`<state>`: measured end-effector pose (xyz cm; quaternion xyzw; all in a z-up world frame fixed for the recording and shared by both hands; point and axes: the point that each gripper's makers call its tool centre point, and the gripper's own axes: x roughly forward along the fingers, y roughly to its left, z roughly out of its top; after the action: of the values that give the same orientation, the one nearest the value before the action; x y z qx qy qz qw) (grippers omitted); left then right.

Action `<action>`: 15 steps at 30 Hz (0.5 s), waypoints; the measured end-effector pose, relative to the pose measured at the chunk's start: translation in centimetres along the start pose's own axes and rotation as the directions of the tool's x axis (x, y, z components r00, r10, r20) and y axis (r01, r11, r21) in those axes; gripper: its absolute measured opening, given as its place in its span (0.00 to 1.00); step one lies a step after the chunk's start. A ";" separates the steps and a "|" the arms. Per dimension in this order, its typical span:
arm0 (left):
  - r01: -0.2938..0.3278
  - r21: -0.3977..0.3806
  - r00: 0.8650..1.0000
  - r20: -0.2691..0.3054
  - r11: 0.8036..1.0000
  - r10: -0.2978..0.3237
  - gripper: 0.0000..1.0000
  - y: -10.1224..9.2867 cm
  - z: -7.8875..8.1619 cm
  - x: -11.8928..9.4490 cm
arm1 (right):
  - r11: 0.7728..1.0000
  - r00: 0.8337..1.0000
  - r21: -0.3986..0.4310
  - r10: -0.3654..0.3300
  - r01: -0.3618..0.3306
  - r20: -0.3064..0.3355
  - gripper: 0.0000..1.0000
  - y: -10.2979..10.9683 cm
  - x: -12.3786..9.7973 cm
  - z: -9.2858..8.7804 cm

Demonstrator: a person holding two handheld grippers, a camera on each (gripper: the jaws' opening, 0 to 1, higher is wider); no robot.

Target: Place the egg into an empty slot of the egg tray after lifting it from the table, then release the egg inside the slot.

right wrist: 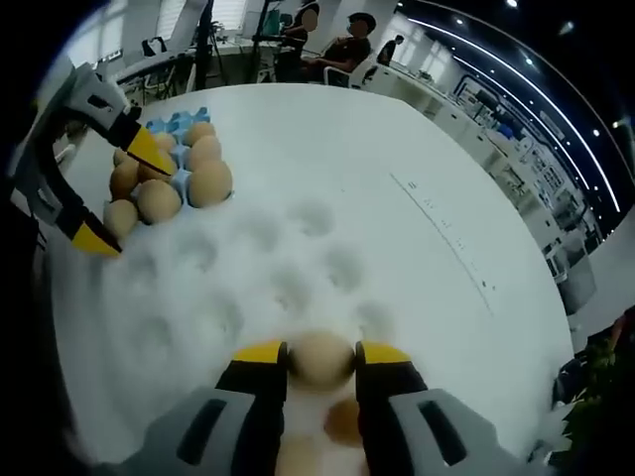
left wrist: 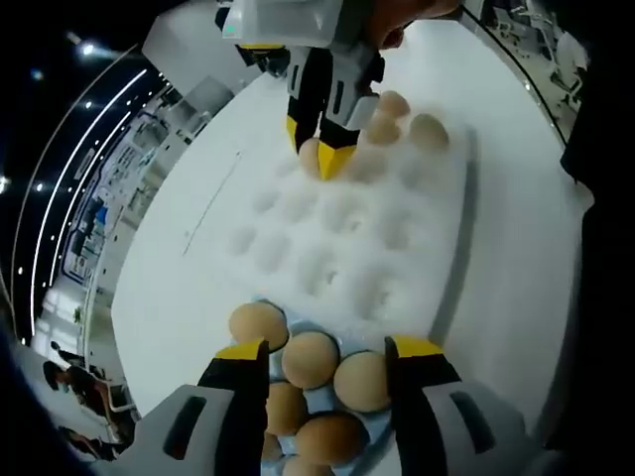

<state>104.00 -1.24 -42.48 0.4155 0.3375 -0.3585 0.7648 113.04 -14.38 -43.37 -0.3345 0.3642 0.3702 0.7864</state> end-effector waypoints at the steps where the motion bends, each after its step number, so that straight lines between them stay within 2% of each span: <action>1: 0.000 0.003 1.000 -0.003 1.000 0.000 0.45 -0.1 0.0 0.0 | 1.000 1.000 0.009 0.001 -0.001 -0.001 0.28 0.0 0.0 0.0; 3: -0.001 0.013 1.000 -0.008 1.000 0.001 0.43 -0.3 0.1 0.0 | 0.999 1.000 0.041 0.006 -0.006 0.002 0.28 0.0 -0.2 0.0; 8: -0.020 0.017 1.000 -0.012 1.000 0.020 0.39 -0.7 0.0 -0.1 | 0.999 1.000 0.044 0.000 -0.001 0.026 0.28 0.3 -1.0 0.8; 10: -0.065 0.035 0.998 -0.005 0.997 0.065 0.44 -0.1 0.1 -0.3 | 0.997 0.999 0.074 0.005 -0.009 0.048 0.28 0.3 -1.3 1.3; 14: -0.090 0.043 0.996 0.000 0.995 0.090 0.49 0.2 0.1 -0.4 | 0.994 0.998 0.112 0.010 -0.016 0.056 0.28 0.3 -1.5 1.3; 15: -0.097 0.045 0.995 -0.001 0.994 0.097 0.49 0.2 0.2 -0.4 | 0.989 0.998 0.146 0.006 -0.015 0.062 0.28 0.3 -1.6 1.3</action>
<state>103.94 -1.20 -42.00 0.4490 0.3098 -0.3277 0.7713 112.47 -13.76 -41.48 -0.2626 0.3679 0.3569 0.8175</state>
